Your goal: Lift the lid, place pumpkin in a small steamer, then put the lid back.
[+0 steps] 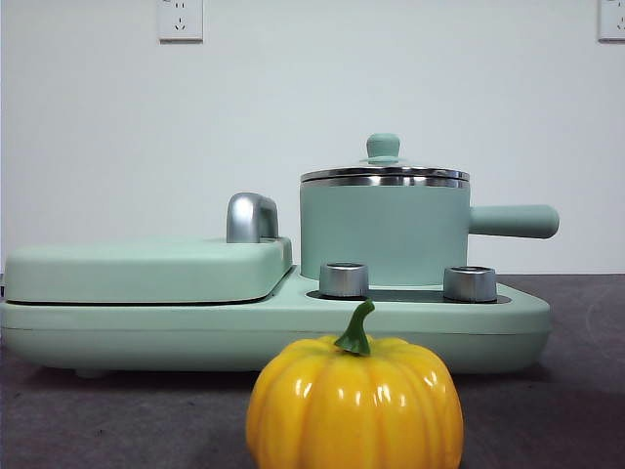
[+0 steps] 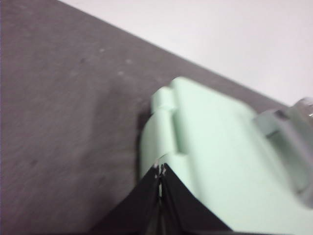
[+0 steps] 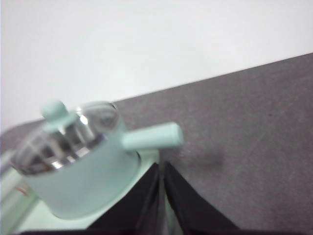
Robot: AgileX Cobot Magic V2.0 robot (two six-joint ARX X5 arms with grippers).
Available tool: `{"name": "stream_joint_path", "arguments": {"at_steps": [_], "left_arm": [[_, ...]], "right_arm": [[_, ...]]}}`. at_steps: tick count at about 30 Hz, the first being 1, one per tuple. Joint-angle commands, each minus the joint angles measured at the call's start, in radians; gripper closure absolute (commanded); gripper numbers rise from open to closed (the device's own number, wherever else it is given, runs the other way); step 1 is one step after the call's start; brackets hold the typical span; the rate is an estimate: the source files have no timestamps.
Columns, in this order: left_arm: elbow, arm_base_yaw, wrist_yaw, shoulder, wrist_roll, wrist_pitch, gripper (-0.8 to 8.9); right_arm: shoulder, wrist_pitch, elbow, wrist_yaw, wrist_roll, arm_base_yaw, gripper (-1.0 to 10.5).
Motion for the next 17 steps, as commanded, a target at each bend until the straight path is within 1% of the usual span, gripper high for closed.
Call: {"name": "stream_joint_path", "arguments": {"at_steps": [1,4,6,9,14,17], "left_arm": [[0.073,-0.012,0.021,0.054,-0.021,0.016,8.06],[0.153,-0.023,0.097,0.132,-0.017,0.013,8.06],[0.213,-0.031,0.164,0.191,-0.014,0.007,8.06],[0.303,-0.042,0.237,0.275,-0.009,-0.028,8.06],[0.473,-0.068,0.365,0.419,0.073,-0.127,8.06],[0.552,-0.084,0.46,0.486,0.117,-0.173,8.06]], "right_arm": [[0.038,-0.059,0.082,-0.035,0.043,0.001,9.3],[0.095,-0.129,0.184,-0.093,0.043,0.001,9.3],[0.142,-0.177,0.254,-0.146,0.042,0.001,9.3],[0.21,-0.244,0.344,-0.23,0.031,0.001,9.3],[0.323,-0.338,0.477,-0.408,-0.012,0.001,9.3],[0.376,-0.369,0.534,-0.476,-0.045,0.001,9.3]]}}
